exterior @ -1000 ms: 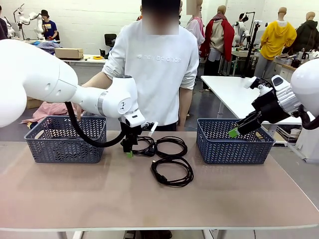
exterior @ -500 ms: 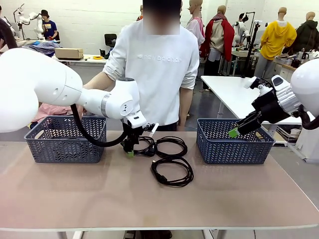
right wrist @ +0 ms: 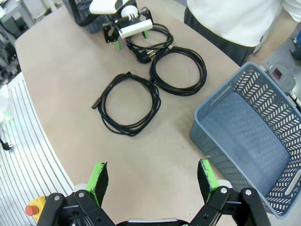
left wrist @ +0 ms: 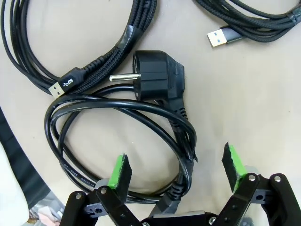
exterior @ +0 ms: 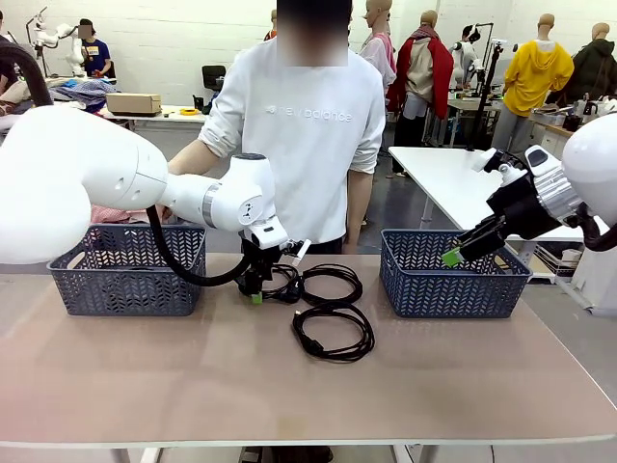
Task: Organize the cables according to human instructions.
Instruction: Pick up a bundle of cables and place it in the basket indicated by the human.
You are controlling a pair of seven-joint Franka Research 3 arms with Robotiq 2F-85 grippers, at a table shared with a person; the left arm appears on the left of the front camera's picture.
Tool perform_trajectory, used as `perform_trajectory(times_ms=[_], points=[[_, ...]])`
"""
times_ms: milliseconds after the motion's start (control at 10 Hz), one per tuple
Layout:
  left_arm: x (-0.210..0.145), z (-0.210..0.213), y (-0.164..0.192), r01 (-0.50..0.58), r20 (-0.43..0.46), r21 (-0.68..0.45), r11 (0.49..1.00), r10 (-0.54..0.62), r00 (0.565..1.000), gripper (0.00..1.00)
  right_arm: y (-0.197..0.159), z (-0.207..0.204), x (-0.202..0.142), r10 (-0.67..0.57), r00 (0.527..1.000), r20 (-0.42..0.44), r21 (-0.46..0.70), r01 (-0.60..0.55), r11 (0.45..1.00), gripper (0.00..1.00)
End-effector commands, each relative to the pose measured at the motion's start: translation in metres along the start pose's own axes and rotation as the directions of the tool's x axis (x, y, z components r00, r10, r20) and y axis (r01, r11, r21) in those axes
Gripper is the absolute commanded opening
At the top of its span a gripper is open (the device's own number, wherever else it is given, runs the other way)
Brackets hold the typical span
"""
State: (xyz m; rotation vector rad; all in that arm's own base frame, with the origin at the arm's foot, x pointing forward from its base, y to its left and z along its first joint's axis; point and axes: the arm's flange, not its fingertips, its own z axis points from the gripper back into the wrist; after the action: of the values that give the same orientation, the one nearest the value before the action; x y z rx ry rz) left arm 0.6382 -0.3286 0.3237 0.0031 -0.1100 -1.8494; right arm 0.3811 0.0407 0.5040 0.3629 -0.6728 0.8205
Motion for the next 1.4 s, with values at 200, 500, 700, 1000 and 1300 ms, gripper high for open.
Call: perform_trajectory(times_ms=[200, 500, 700, 1000, 1300], points=[[-0.0079, 0.0032, 0.0040, 0.002, -0.052, -0.019, 1.000, -0.003, 0.999, 1.00, -0.0031, -0.0013, -0.0019, 0.017, 1.000, 0.022, 0.014, -0.018, 1.000, 1.00], [-0.0093, -0.0007, 0.0053, -0.002, -0.046, -0.022, 1.000, 0.001, 0.999, 1.00, -0.0031, -0.0013, -0.0019, 0.017, 1.000, 0.022, 0.014, -0.018, 1.000, 1.00], [-0.0101, -0.0009, 0.0059, -0.004, -0.048, -0.017, 1.000, 0.003, 0.999, 0.84, -0.0031, -0.0013, -0.0019, 0.017, 1.000, 0.022, 0.014, -0.018, 1.000, 1.00], [-0.0117, 0.0000, 0.0055, -0.006, -0.049, -0.018, 1.000, 0.006, 0.999, 0.55, -0.0031, -0.0013, -0.0019, 0.017, 1.000, 0.022, 0.014, -0.018, 1.000, 1.00], [-0.0124, -0.0003, 0.0061, -0.004, -0.052, -0.025, 1.000, 0.003, 0.999, 0.24, -0.0031, -0.0013, -0.0019, 0.017, 1.000, 0.022, 0.014, -0.018, 1.000, 1.00]])
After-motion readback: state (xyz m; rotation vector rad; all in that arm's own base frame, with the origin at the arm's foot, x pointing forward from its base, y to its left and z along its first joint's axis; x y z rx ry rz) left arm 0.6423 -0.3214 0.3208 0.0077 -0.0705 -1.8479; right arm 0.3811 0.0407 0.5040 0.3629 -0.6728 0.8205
